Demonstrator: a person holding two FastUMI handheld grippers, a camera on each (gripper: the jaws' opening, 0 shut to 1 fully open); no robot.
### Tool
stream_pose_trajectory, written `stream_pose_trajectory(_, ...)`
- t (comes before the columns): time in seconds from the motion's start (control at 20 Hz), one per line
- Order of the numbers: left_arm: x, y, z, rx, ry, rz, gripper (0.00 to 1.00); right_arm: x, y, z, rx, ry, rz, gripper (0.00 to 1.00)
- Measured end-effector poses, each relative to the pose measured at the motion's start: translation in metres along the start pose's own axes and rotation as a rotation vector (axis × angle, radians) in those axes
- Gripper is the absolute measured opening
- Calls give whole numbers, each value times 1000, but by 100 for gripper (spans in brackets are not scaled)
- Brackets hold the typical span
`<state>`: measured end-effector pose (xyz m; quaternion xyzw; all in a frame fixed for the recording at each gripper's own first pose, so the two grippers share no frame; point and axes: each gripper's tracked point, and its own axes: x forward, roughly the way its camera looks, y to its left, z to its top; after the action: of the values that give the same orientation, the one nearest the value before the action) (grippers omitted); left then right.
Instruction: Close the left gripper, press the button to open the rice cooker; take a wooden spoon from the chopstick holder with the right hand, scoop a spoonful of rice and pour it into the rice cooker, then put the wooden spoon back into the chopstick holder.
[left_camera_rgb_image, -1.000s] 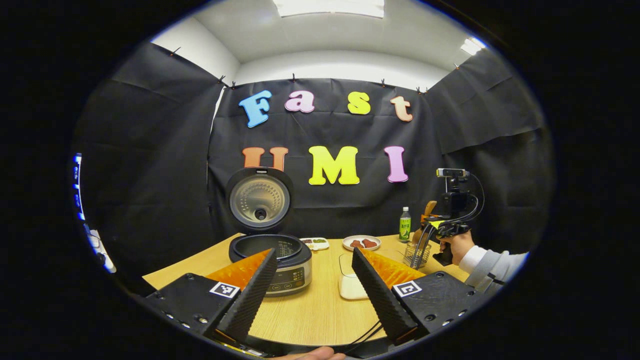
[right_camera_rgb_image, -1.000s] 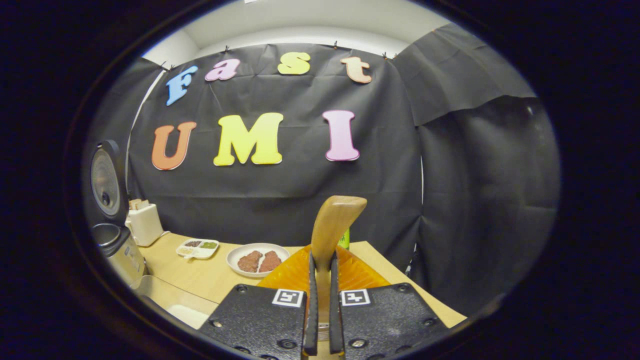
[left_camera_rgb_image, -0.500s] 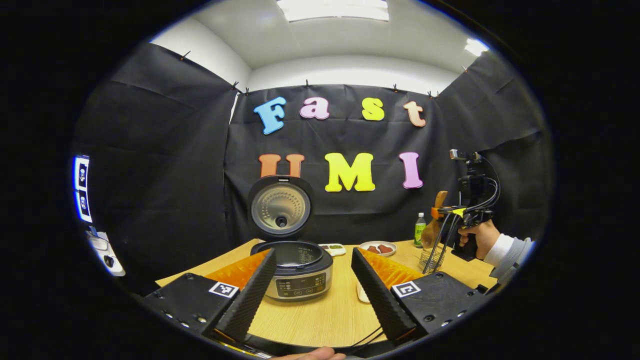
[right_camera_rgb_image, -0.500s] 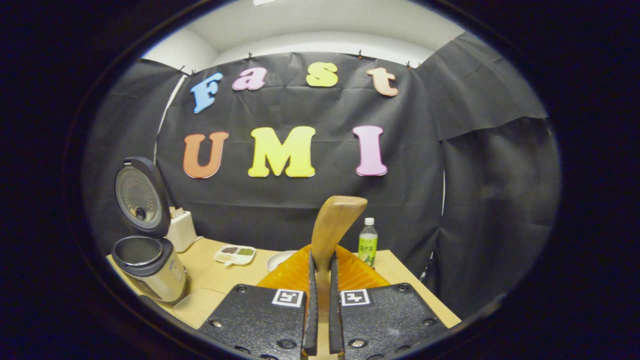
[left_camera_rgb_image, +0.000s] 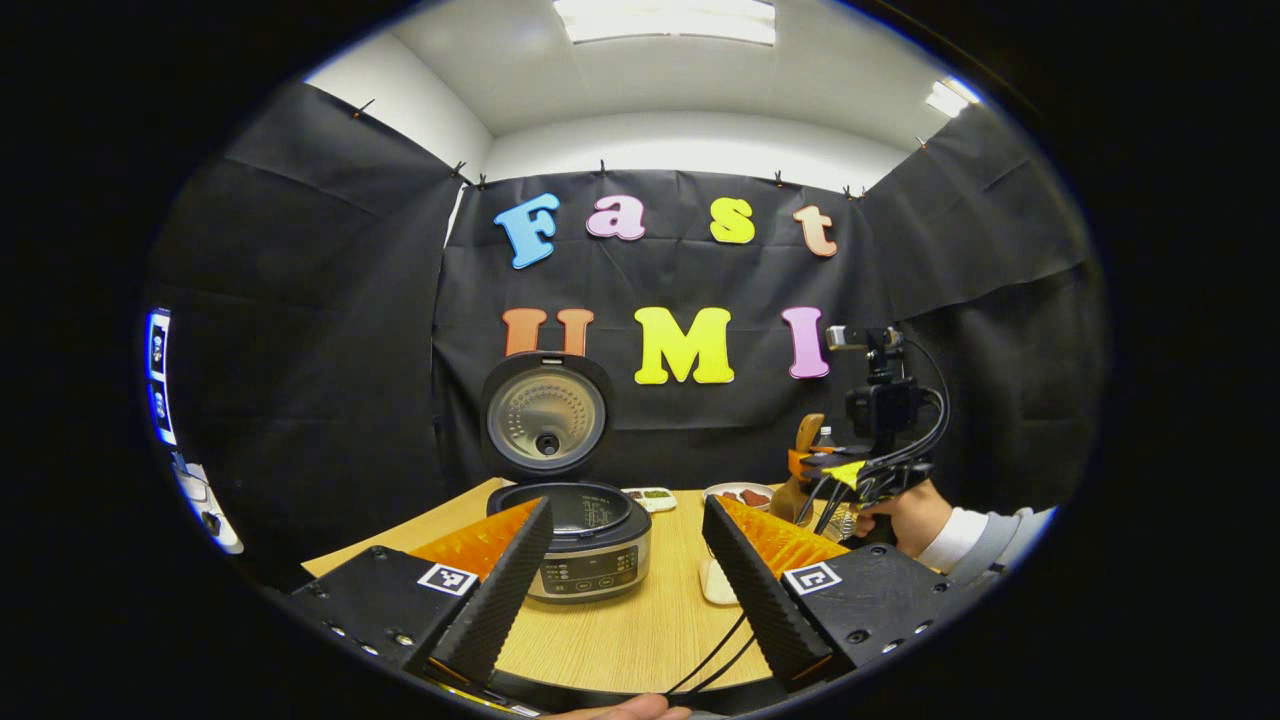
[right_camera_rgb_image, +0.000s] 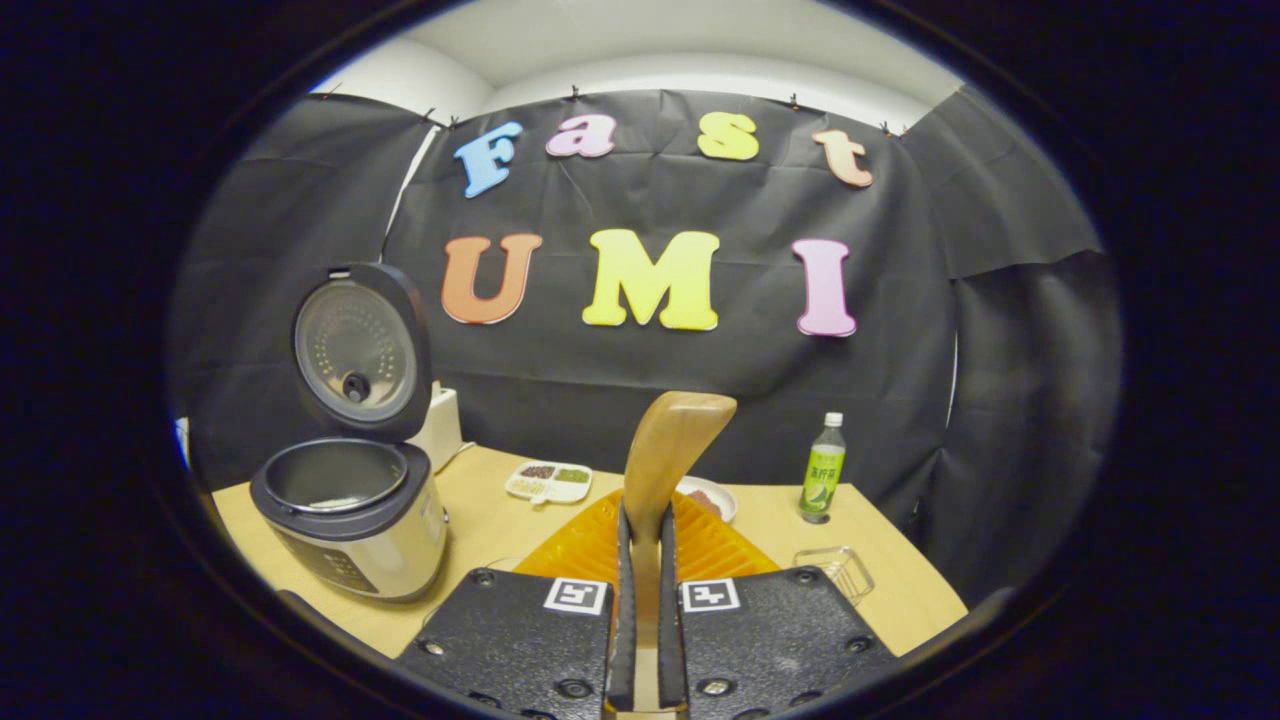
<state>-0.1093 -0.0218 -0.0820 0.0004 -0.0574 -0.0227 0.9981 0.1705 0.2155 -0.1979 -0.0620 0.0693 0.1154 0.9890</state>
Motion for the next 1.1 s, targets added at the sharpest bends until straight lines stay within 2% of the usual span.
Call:
stream_pose_trajectory(0.15,0,-5,-1,-15,6,-20,96,11,4,-50,-31,118,-37,14)
stream_pose_trajectory(0.35,2,-6,-2,-7,7,-27,96,12,-9,-59,-148,74,-108,14)
stream_pose_trajectory(0.45,3,-8,-6,-8,20,-32,96,16,-2,-82,-173,120,-76,14)
stream_pose_trajectory(0.5,5,-10,-9,-6,29,-36,96,13,0,-80,-165,102,-75,14)
stream_pose_trajectory(0.65,3,-6,-9,1,34,-28,96,7,11,-78,-50,105,-38,14)
stream_pose_trajectory(1.1,3,2,-9,2,31,0,96,-1,71,-77,282,136,194,14)
